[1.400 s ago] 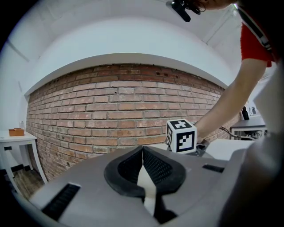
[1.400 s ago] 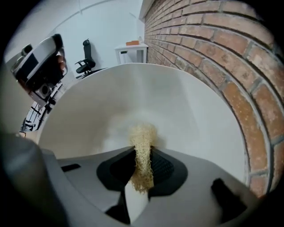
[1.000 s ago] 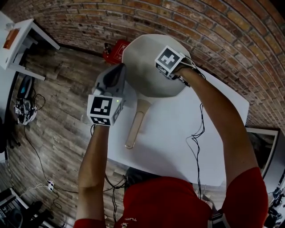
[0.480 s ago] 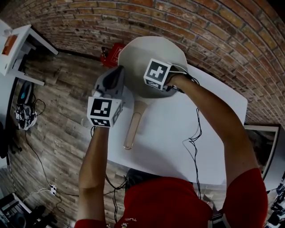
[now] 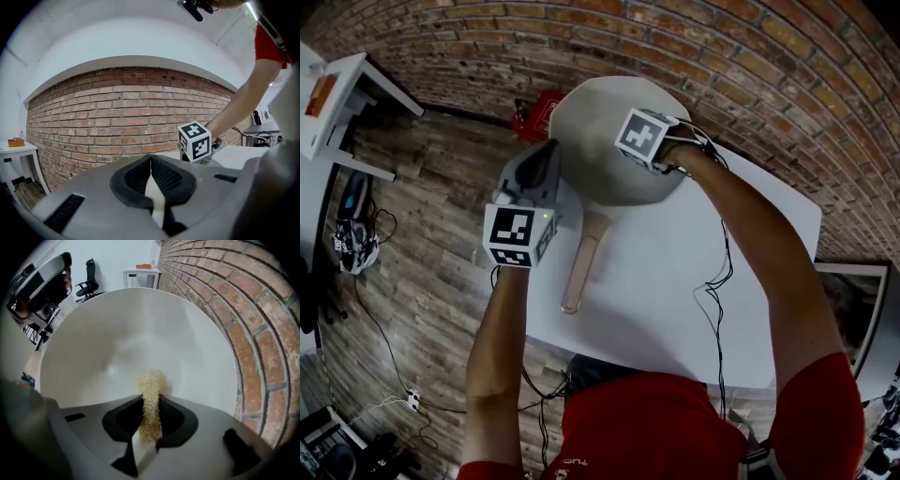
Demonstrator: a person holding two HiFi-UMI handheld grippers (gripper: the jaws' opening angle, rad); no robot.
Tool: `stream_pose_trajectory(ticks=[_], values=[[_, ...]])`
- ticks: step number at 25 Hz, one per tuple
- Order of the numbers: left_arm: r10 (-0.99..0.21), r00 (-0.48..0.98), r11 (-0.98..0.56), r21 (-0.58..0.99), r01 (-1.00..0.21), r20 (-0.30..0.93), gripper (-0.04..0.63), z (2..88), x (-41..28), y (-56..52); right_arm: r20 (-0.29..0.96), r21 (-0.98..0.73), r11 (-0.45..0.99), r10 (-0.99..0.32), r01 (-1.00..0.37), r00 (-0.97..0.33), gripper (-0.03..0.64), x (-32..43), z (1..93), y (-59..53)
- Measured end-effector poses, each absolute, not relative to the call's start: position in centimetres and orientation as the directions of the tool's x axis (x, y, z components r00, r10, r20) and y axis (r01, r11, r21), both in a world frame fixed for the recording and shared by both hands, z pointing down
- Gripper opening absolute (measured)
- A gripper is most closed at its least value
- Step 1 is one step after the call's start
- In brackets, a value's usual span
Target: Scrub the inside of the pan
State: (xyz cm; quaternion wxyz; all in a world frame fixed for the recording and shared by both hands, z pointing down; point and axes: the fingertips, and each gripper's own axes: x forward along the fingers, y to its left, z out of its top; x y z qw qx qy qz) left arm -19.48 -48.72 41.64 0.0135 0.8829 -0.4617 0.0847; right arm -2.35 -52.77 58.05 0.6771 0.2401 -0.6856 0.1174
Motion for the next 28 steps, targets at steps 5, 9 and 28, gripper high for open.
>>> stream_pose_trajectory(ticks=[5,9,28], values=[[-0.813,0.558,-0.573,-0.06,-0.817,0.167,0.014,41.3,-19.4,-48.3,0.965,0.233,0.83,-0.263,-0.506,0.013,0.087,-2.2,55.7,-53.5],[-0.816,0.559,-0.572,-0.067,-0.817,0.148,0.014,40.0,-19.0,-47.7,0.925,0.241,0.781,-0.365,-0.576,-0.108,0.087,-3.1,51.7,-53.0],[-0.824,0.564,-0.562,-0.05,-0.826,-0.05,0.014,28.9,-14.6,-38.2,0.102,0.073,0.732,-0.681,-0.677,-0.725,0.086,-7.3,30.8,-38.2]])
